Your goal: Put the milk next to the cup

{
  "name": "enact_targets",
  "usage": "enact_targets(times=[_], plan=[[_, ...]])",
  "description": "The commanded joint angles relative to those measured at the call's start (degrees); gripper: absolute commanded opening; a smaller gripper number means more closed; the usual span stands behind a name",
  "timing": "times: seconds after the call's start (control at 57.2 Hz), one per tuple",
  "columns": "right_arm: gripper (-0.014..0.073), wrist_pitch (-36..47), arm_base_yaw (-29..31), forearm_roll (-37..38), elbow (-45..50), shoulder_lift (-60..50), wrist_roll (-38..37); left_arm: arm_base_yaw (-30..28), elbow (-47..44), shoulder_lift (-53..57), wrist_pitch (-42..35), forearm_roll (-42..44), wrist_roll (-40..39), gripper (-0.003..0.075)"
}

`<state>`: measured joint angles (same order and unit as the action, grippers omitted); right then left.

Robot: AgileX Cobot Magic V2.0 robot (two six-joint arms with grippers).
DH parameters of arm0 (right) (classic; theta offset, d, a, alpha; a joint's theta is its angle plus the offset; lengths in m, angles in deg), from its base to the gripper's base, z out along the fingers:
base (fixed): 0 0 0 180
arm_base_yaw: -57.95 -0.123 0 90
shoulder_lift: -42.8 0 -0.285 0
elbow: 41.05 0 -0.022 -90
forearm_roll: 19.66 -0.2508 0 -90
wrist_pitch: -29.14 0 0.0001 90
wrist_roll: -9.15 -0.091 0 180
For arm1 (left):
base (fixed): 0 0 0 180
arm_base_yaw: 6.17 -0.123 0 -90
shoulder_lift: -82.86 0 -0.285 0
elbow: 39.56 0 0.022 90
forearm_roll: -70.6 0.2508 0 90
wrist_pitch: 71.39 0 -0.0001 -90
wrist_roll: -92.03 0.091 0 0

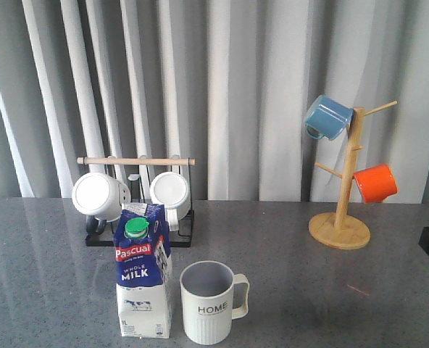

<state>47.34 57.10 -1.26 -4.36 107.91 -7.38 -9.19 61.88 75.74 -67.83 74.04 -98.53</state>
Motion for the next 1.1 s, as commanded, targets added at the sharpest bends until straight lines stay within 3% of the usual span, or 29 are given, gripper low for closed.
enact_targets(times=[0.0,0.979,1.083], plan=[[-0.0008,4.05,-0.17,-0.01,-1.72,-0.65,0.10,-0.37,1.10,0.80,-3.17,0.21,1.23,-0.0006],[-0.0008,5.04,-0.17,-0.01,-0.44,-1.11,0.22,-0.30,1.18,0.70,-2.65,0.21,2.00,-0.0006],[-0.0008,0.91,0.56,-2.44,2.37,-5.34,3.37,-0.30,1.18,0.70,-2.65,0.21,2.00,-0.0006]])
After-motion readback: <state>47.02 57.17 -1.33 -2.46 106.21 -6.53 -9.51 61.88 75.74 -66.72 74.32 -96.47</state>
